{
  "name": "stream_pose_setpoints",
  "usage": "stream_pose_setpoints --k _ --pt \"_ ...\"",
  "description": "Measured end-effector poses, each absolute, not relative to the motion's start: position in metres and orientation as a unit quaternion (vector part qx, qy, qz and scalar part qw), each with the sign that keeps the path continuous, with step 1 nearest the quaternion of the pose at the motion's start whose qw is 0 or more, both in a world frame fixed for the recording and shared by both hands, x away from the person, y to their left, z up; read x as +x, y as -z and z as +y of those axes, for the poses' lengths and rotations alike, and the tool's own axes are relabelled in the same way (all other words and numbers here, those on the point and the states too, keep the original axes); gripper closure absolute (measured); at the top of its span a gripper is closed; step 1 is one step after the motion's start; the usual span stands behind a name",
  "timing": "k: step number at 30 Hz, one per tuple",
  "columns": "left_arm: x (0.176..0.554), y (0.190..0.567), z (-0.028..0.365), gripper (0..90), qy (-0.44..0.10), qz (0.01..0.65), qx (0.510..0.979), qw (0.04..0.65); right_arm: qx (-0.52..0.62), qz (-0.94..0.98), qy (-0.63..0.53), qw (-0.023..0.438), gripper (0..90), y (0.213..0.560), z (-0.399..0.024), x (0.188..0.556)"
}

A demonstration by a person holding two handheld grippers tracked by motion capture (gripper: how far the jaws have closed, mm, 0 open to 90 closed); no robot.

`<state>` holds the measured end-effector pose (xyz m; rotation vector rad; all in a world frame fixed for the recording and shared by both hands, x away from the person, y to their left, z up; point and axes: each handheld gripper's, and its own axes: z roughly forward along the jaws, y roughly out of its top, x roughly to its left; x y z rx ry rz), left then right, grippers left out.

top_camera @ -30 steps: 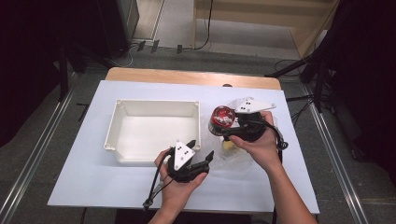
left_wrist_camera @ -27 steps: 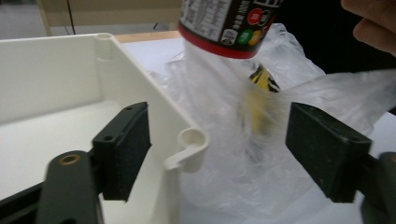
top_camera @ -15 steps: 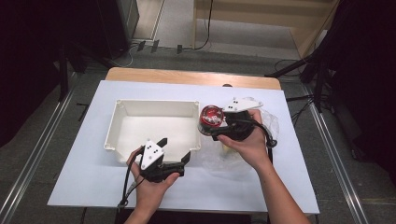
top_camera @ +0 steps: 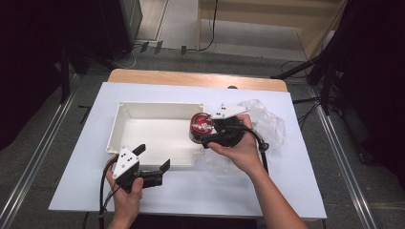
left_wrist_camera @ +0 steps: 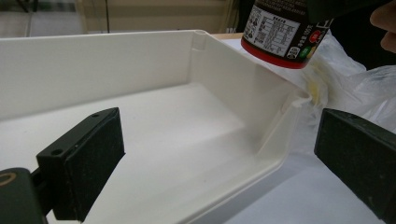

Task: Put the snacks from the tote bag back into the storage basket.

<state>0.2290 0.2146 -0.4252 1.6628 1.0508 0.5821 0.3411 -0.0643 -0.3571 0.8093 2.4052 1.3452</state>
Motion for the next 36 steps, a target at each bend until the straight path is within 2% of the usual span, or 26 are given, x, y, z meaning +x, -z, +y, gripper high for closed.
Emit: stream_pose_setpoints --k 12,36 --pt "0.218 0.428 0.237 2.1 -0.248 0.427 0.702 0.514 0.273 0.843 -0.448 0.122 26.2 0.375 -0.041 0.337" --pt "0.217 0.432 0.251 2.1 -0.245 0.436 0.698 0.512 0.259 0.875 -0.386 0.133 26.0 0.417 -0.023 0.335"
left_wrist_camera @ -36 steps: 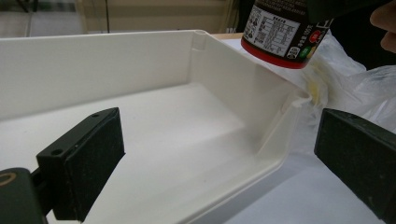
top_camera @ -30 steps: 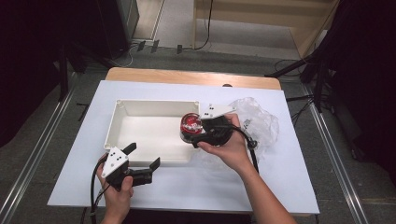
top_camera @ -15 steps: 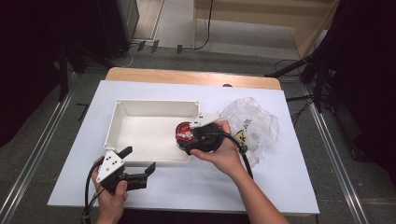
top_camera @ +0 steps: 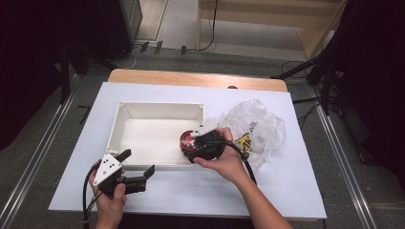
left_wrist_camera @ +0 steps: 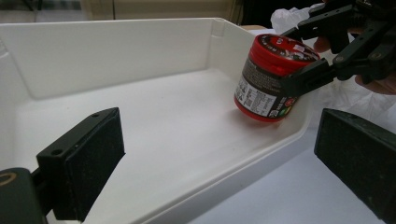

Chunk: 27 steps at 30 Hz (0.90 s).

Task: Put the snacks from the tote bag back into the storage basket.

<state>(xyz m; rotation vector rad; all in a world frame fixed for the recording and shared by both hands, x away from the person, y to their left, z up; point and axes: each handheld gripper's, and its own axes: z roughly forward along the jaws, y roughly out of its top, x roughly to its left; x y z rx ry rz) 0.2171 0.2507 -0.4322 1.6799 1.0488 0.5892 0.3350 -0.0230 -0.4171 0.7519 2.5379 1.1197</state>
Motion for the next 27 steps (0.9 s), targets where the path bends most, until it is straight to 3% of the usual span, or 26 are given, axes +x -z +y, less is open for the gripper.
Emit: stream_pose_setpoints --k 9,12,27 --pt "0.217 0.433 0.251 2.1 -0.248 0.436 0.699 0.509 0.248 0.882 -0.378 0.136 25.8 0.42 -0.02 0.333" --pt "0.217 0.433 0.253 2.1 -0.249 0.438 0.696 0.512 0.251 0.872 -0.396 0.142 17.4 0.417 -0.024 0.33" --pt "0.218 0.436 0.254 2.1 -0.248 0.442 0.696 0.509 0.301 0.812 -0.471 0.165 15.3 0.401 -0.088 0.315"
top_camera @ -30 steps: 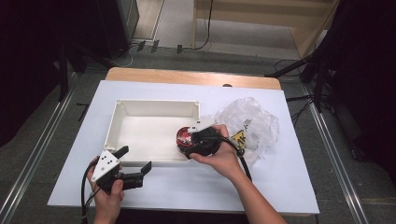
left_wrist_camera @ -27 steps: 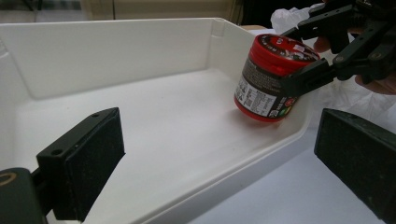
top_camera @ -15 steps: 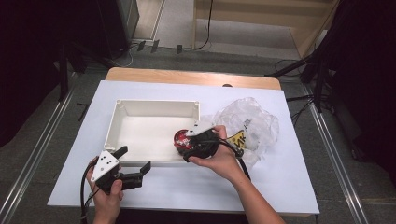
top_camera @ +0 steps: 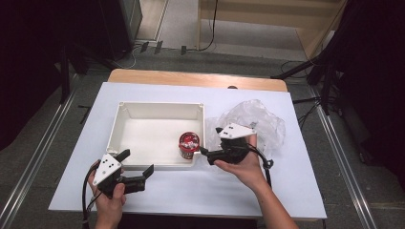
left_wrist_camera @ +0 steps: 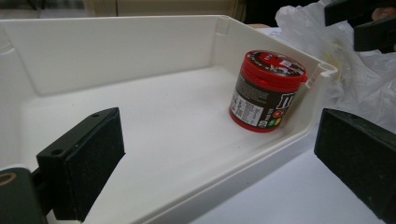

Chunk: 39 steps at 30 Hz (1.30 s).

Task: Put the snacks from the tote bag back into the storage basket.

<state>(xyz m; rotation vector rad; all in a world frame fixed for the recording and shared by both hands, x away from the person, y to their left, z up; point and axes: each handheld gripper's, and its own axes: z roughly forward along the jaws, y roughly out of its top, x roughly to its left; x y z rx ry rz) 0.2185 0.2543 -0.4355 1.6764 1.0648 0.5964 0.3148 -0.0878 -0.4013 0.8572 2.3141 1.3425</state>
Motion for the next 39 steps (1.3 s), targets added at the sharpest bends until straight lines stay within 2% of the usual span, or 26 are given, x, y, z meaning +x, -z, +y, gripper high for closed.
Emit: stream_pose_setpoints --k 14,39 --pt "0.22 0.438 0.254 2.1 -0.247 0.443 0.696 0.508 0.359 0.765 -0.499 0.194 15.4 0.411 -0.154 0.297" --pt "0.222 0.441 0.261 2.1 -0.256 0.444 0.697 0.502 0.446 0.707 -0.498 0.231 15.3 0.435 -0.235 0.265"
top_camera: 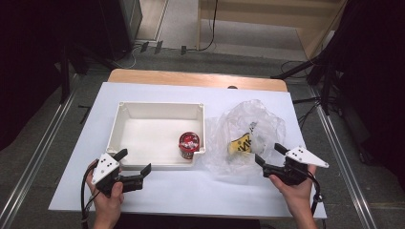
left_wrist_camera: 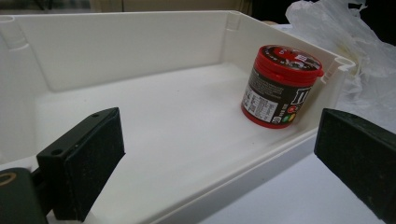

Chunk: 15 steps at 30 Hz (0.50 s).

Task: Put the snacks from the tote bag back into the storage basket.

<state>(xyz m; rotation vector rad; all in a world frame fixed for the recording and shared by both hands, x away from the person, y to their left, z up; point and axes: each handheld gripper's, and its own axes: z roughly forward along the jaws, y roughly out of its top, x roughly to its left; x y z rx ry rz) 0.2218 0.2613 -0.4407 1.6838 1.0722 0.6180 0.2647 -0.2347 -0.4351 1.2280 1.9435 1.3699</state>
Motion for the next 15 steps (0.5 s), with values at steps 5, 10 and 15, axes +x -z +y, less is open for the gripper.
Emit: stream_pose_setpoints --k 5,10,15 --pt "0.22 0.442 0.261 2.2 -0.27 0.446 0.688 0.505 0.462 0.689 -0.505 0.239 15.3 0.441 -0.25 0.255" --pt "0.22 0.442 0.261 2.2 -0.266 0.443 0.688 0.51 0.473 0.681 -0.507 0.237 14.5 0.449 -0.266 0.246" --pt "0.222 0.444 0.259 2.2 -0.257 0.439 0.694 0.51 0.482 0.673 -0.509 0.235 8.3 0.451 -0.276 0.24"
